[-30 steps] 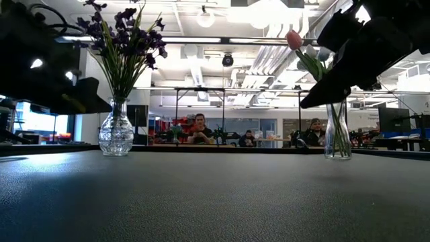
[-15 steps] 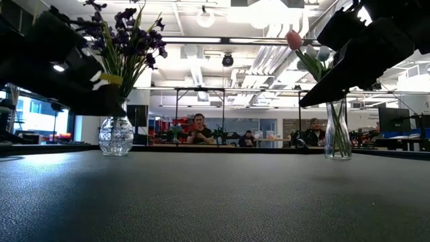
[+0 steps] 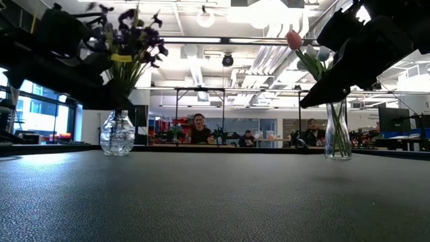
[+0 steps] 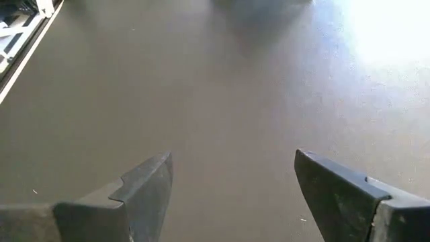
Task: Sort flowers into vase by color
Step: Adjust the left transparent flower vase, then return to Home Position
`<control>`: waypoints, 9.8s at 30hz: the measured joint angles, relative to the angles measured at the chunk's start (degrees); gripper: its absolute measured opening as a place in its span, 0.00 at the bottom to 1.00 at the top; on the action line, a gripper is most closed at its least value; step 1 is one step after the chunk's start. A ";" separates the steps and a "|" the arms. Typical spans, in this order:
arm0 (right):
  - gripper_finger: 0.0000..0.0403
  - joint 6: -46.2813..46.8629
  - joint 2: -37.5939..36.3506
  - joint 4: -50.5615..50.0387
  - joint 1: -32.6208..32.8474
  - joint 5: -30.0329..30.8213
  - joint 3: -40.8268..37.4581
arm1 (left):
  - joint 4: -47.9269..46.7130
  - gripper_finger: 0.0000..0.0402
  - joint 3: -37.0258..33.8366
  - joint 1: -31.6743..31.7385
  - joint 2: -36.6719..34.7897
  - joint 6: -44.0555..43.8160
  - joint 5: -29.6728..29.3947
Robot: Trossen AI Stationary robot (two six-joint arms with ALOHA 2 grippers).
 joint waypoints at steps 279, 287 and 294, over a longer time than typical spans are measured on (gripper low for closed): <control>0.00 -10.73 -63.55 3.79 -1.90 -20.33 -22.64 | -31.08 0.37 1.42 21.93 -58.27 9.67 74.47; 0.00 -11.92 -63.54 3.50 -1.90 -20.84 -22.56 | -35.51 0.35 -0.46 21.38 -62.41 8.67 74.40; 0.00 -11.72 -63.52 2.92 -1.90 -20.59 -22.56 | -31.35 0.35 -4.85 20.25 -62.37 7.85 73.85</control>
